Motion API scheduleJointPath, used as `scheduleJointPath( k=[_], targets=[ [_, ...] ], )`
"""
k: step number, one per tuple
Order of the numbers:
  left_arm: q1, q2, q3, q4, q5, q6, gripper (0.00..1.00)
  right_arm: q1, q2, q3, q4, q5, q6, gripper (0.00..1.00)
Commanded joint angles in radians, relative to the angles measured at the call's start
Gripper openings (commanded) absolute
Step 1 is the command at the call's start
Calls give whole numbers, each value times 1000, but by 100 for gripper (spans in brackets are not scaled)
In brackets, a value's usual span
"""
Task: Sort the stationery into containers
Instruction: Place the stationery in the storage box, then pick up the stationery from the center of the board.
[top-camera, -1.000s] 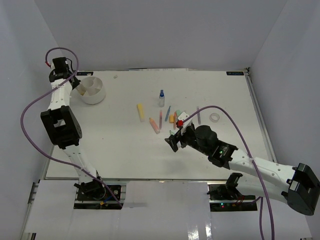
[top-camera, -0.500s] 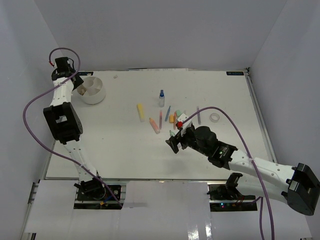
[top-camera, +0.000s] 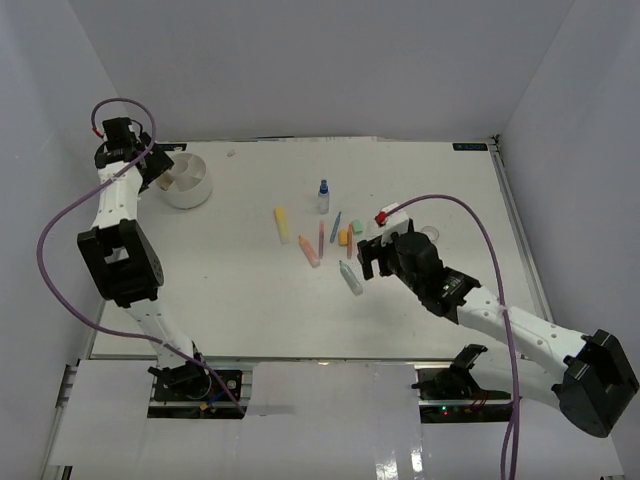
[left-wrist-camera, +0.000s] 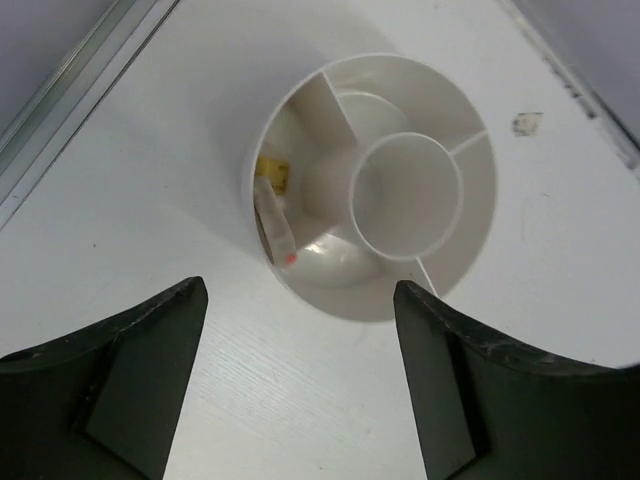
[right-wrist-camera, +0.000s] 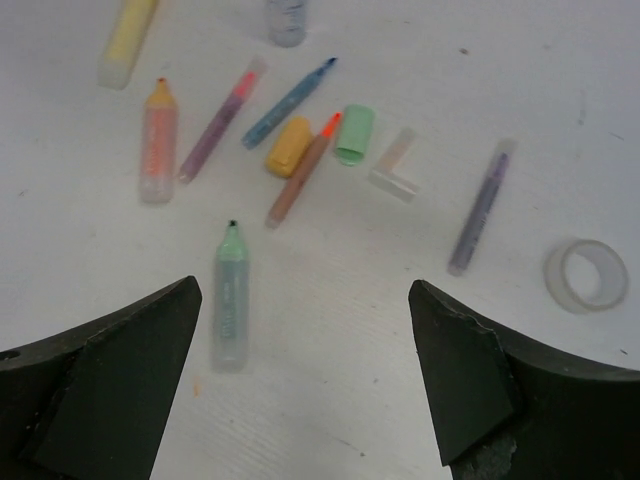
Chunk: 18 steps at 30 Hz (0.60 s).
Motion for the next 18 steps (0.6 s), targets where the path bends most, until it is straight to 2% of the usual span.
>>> scheduleJointPath(
  k=[1,3,6,10,11,13,18],
  targets=[
    [1,-243,-114,3,56,-28,87,-132,30,65,-62,49,118,91],
    [1,-319,-197,24,170,-41,89,-224,52,80,-114,43,146,93],
    [1,-478,-438,83,293,-56,91,-330,117,116,-152,46,189,96],
    [-12,-678,-647,165,430,-76,91,-428,229,152,-171,38,230,98],
    [-32,-751,-742,181,442,-75,92,-444,248,162,-171,35,236,98],
    [-66,-814,-817,214,438,-76,92,-485,301,186,-171,28,241,100],
    [-204,-936,-1011,287,404,-30,92,-577,400,235,-172,12,233,86]
  ],
)
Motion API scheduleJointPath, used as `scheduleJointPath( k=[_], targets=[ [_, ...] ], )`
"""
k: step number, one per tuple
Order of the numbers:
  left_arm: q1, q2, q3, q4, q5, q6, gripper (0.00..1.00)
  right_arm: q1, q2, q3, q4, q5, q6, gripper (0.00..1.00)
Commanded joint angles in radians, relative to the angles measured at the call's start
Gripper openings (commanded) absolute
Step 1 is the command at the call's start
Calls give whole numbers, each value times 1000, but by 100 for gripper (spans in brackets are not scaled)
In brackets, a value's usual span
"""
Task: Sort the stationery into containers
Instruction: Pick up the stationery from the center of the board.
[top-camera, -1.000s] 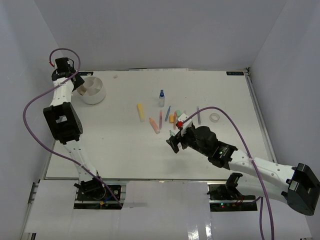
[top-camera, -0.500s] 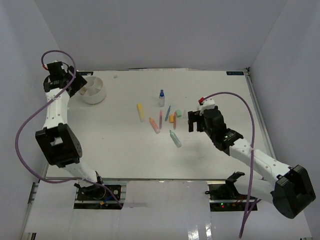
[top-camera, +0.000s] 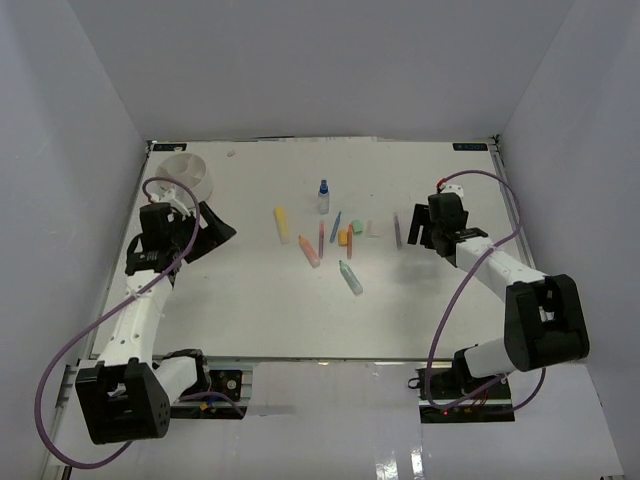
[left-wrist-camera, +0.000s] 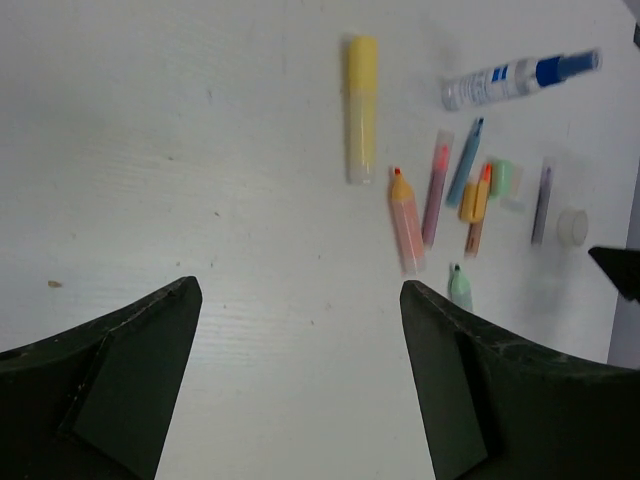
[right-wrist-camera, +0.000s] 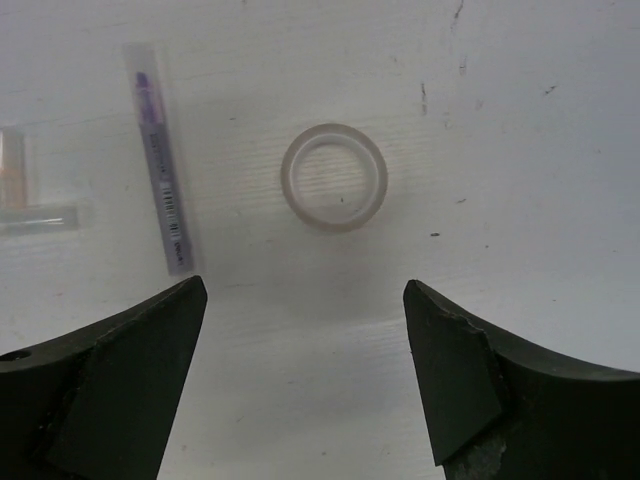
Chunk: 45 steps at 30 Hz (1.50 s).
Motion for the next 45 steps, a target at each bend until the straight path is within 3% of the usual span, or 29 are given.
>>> scheduleJointPath(
  k=[1,11,20,23,27,33,38,45],
  targets=[
    [-47,-52,-75,91,25,30,92,-52,39,72,6,-10,22,84],
    [-61,-69,-132,102,54,50,92,-171,154,146,0,-48,21,67],
    [-60,-70,-136,102,67,47,92,-177,289,209,0,-94,18,58],
    [-61,-67,-139,103,85,46,92,-177,316,215,0,-94,16,51],
    [-78,-49,-142,123,145,33,92,-176,307,206,3,-77,6,24],
    [-159,-37,-107,123,231,-26,92,-170,241,163,38,-99,-28,8],
    [-287,-37,-57,125,182,-126,92,-61,104,102,64,-139,-45,8],
    [-557,14,81,133,10,-252,92,235,-95,39,147,-223,-31,8]
  ],
)
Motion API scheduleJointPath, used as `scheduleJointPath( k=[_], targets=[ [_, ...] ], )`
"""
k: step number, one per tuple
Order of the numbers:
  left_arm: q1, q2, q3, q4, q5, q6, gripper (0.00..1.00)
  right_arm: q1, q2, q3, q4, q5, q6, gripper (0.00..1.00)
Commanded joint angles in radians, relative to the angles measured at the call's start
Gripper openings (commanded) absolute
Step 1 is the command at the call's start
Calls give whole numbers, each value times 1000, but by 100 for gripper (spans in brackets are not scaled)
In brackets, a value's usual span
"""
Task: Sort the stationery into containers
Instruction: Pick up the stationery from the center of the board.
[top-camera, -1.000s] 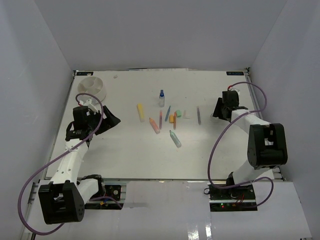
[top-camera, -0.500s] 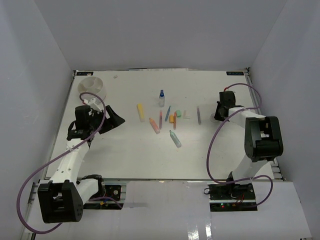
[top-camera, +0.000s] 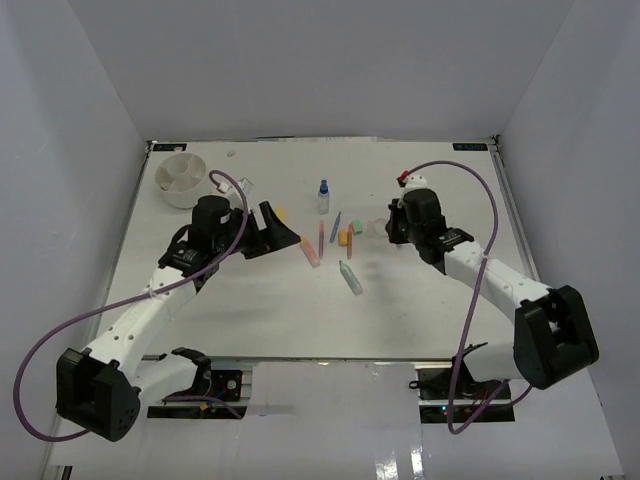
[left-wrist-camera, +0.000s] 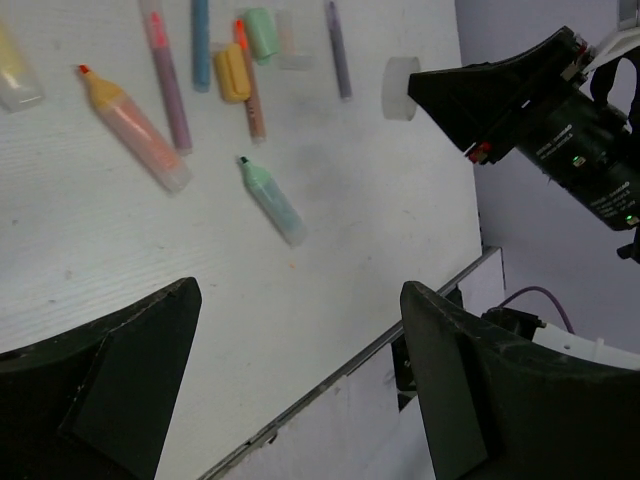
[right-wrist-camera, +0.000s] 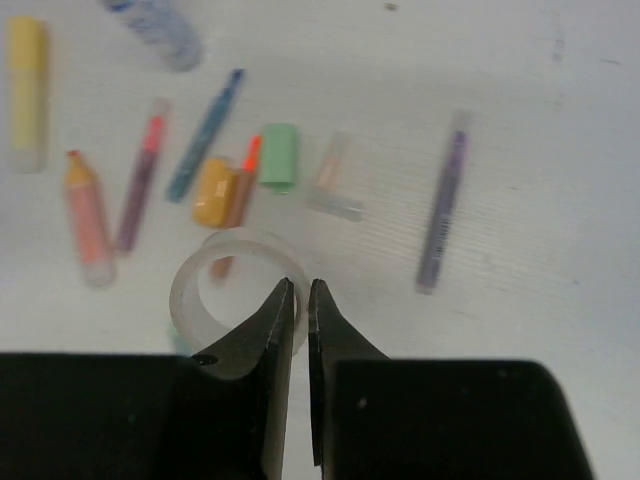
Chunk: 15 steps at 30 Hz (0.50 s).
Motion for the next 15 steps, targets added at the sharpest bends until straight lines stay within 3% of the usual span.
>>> scheduleJointPath(
  k=[1,5,15],
  targets=[
    [-102,33,81,28,-109,-82,92,103,-105,-40,110,-82,21,8],
    [-241,93,128,42,-204,-118,90,180,-155,-72,184,-141,67,8],
    [-404,263,256,68,-378,-130,83,246,-182,-77,244,-213,97,8]
  ],
)
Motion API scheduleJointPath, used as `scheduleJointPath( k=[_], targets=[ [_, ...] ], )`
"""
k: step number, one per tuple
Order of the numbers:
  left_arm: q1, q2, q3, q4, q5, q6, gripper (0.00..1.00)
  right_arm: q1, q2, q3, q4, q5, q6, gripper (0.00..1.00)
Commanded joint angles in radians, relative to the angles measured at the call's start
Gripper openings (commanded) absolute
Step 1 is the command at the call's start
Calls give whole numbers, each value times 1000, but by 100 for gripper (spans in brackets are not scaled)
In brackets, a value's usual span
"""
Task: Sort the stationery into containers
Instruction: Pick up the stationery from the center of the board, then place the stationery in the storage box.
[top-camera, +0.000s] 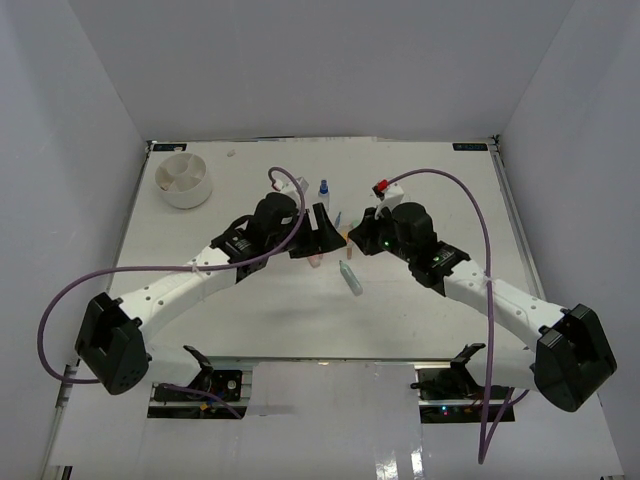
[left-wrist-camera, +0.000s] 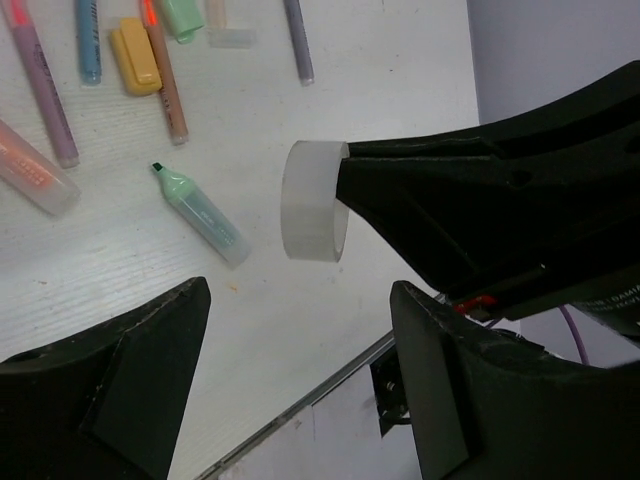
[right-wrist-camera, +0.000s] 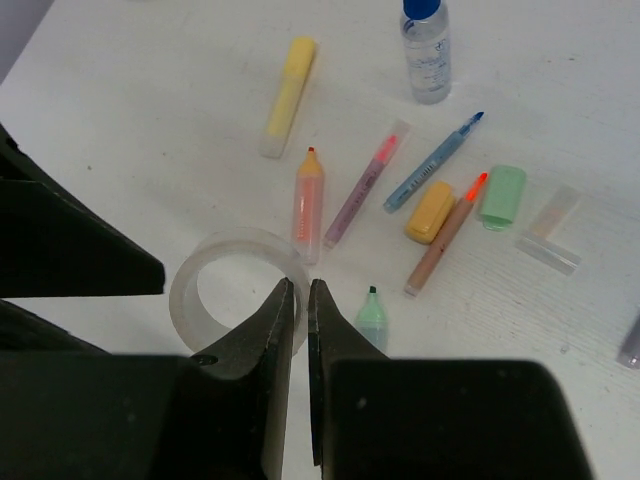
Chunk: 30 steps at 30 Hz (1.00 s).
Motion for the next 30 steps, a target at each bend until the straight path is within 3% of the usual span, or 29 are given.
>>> scheduleJointPath(
  k=[1,4,14,17,18,21,23,24,27,30],
  targets=[
    [-34,26,72,23,-98,0,81,8,-32,-14,76,-44,21,8],
    [-49,63,98,23,-117,6,78,10,-42,-24,90,-58,24,8],
    [-65,103,124,25,-167,20,47,10,-45,-44,116,-75,21,8],
    [-65,104,129,26,-174,32,34,10,-43,-47,123,-82,24,8],
    [-65,104,129,26,-178,37,26,10,-43,-50,127,-82,23,8],
    [-63,98,129,26,-193,46,17,10,-43,-53,127,-82,18,11],
    [-65,97,126,26,-207,60,14,10,-42,-53,127,-85,10,21],
    [-63,98,127,17,-223,72,13,10,-39,-48,125,-90,7,34],
    [-62,101,147,-33,-265,102,13,10,-34,-39,101,-88,-16,55],
    [-30,77,149,-72,-330,164,13,8,-45,-31,67,-75,-46,65]
  ],
)
